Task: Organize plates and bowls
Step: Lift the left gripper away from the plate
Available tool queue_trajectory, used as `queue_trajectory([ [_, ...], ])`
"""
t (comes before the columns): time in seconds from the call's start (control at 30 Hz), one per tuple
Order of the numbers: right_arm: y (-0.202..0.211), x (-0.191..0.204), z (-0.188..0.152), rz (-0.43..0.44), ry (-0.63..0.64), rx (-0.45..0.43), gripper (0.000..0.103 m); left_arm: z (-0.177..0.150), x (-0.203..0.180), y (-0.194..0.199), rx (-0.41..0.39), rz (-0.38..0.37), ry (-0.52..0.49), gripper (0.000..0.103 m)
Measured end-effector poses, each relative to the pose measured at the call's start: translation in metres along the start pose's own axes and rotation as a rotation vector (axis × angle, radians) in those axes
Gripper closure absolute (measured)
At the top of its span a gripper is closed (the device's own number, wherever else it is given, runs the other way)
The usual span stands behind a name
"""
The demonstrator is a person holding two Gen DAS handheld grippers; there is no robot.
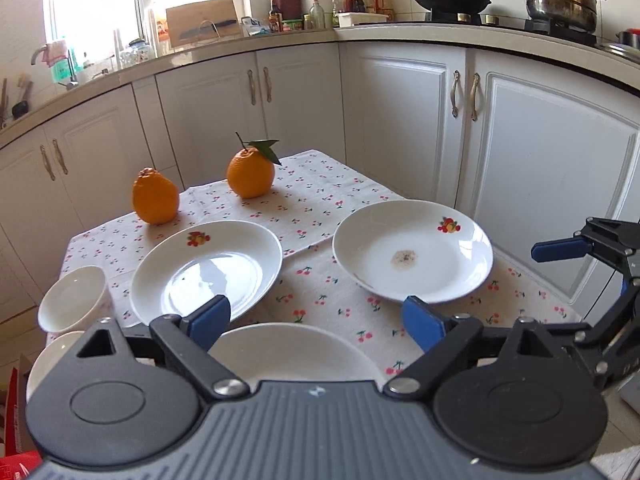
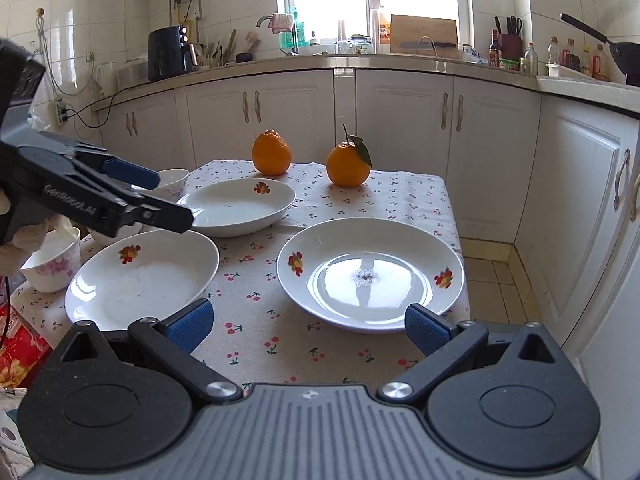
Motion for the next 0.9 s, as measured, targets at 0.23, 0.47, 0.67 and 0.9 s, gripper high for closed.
queue_trajectory([
  [0.23, -0.008, 0.011, -0.014, 0.021, -0.039, 0.055, 0.000, -0.050, 0.006, 0.038, -0.018, 0.076, 0.023, 0.009],
  [0.47, -0.013, 0.029, -0.011, 0.049, 0.016, 0.065, 0.000, -0.101, 0.012, 0.053, 0.044, 0.091, 0.097, 0.008],
  [0.67, -0.018, 0.043, -0.009, 0.078, 0.047, 0.077, 0.000, -0.131, 0.011, 0.048, 0.102, 0.079, 0.131, 0.008],
  [0.9, -0.021, 0.056, -0.007, 0.179, 0.040, 0.116, 0.000, -0.136, 0.018, 0.030, 0.118, 0.084, 0.154, 0.008],
])
Point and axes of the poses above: each gripper's, at about its wrist camera, not at the fingertips, and y roughly against the way its jaws point, x to its left, z to its top, the point moved 8 cm from there along -y, roughly the way its jaws point, and after that the axes turned 10 degrees about -z, right-handed, at the moved point
